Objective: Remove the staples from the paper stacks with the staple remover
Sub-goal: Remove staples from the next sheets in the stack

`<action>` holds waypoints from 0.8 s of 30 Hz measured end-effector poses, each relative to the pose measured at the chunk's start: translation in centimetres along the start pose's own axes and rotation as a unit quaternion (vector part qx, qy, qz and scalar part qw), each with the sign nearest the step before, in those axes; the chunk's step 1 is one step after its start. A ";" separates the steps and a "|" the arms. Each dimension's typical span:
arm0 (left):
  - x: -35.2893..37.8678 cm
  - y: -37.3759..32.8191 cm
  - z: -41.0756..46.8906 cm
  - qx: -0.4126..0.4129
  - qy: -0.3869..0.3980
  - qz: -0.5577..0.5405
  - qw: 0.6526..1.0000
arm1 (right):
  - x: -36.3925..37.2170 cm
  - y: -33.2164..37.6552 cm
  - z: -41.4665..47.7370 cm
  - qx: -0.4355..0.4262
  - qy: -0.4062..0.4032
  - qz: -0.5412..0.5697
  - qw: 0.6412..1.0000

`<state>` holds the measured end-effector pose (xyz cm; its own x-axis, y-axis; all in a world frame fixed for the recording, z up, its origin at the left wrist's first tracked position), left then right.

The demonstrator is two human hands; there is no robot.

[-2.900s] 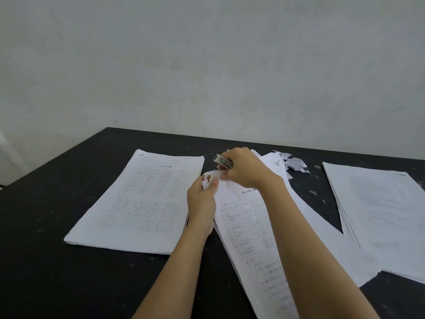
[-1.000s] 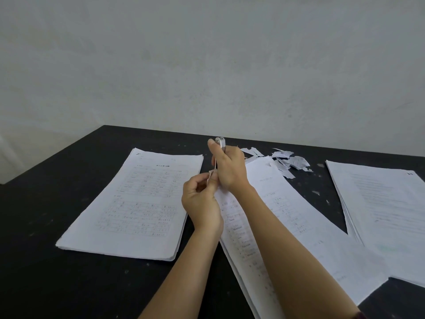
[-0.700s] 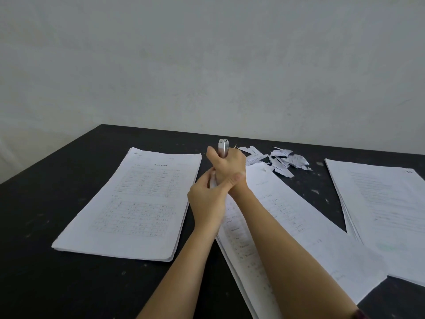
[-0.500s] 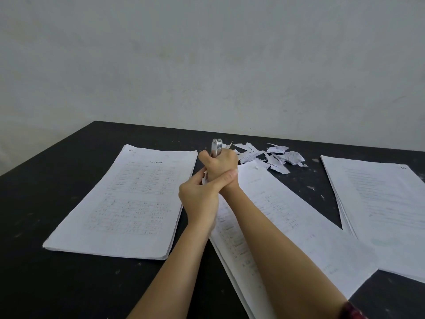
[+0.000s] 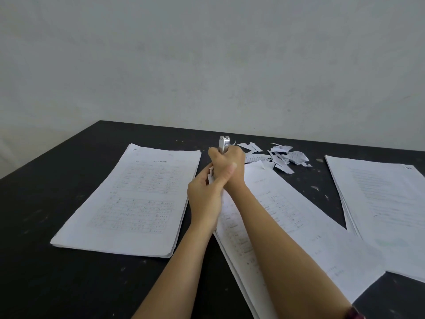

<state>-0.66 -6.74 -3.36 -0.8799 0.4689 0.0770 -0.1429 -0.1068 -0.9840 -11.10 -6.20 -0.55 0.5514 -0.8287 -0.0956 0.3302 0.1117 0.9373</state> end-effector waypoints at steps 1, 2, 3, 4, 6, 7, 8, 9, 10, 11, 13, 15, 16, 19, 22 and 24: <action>0.1 0.0 0.0 -0.001 0.015 0.013 1.000 | -0.3 0.0 0.0 -0.001 -0.002 0.012 1.000; 0.2 0.1 -0.1 -0.003 0.029 0.020 0.999 | -0.6 0.0 0.1 -0.001 -0.008 0.017 1.000; 0.3 0.2 -0.2 -0.006 0.038 0.022 0.999 | -0.8 0.2 0.2 -0.003 -0.014 0.015 1.000; 0.4 0.2 -0.4 -0.006 0.041 0.022 0.999 | -1.0 0.3 0.2 -0.005 -0.018 0.010 1.000; 0.4 0.2 -0.6 0.005 0.035 0.020 0.999 | -0.9 0.5 0.2 -0.003 -0.017 0.018 1.000; 0.1 0.3 -0.7 0.008 0.024 0.024 0.999 | -0.8 0.5 0.2 0.003 -0.015 0.033 0.999; -0.2 0.4 -0.6 0.005 0.007 0.033 0.999 | -0.8 0.5 0.2 0.012 -0.014 0.056 0.998; -0.6 0.5 -0.6 -0.002 -0.012 0.042 0.999 | -0.8 0.5 0.2 0.022 -0.012 0.087 0.996; -1.0 0.6 -0.5 -0.010 -0.027 0.044 0.999 | -0.9 0.5 0.3 0.035 -0.008 0.124 0.992; -1.3 0.6 -0.6 -0.016 -0.039 0.043 0.998 | -0.9 0.6 0.3 0.048 0.003 0.160 0.986; -1.6 0.5 -0.6 -0.014 -0.056 0.046 0.997 | -0.8 1.1 0.5 0.063 0.038 0.218 0.973; -1.6 0.4 -0.7 -0.011 -0.068 0.057 0.996 | -0.9 1.6 0.6 0.059 0.072 0.229 0.969; -1.6 0.4 -0.7 -0.012 -0.071 0.058 0.996 | -1.0 1.7 0.6 0.056 0.076 0.219 0.971; -1.6 0.7 -0.8 -0.040 -0.072 0.044 0.996 | -1.8 1.9 0.6 0.049 0.045 0.200 0.978; -1.8 1.2 -0.6 -0.084 -0.081 0.009 0.993 | -3.2 2.3 1.2 0.043 0.016 0.180 0.983; -1.9 1.4 -0.5 -0.102 -0.085 -0.008 0.991 | -3.7 2.4 1.5 0.049 0.024 0.167 0.984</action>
<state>1.03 -7.30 -4.94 -0.9446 0.3125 0.1009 -0.0777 0.0858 -0.9933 -13.51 -3.72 2.58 0.6532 -0.7277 0.2094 0.0509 0.3181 0.9467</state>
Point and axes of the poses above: each hand's wrist, its own z-axis towards the middle knuckle, its own x-axis out of the palm, y = z × x, the point moved 7 cm from there along z, towards the middle knuckle, and after that the axes turned 7 degrees about z, right-handed, at the moved point
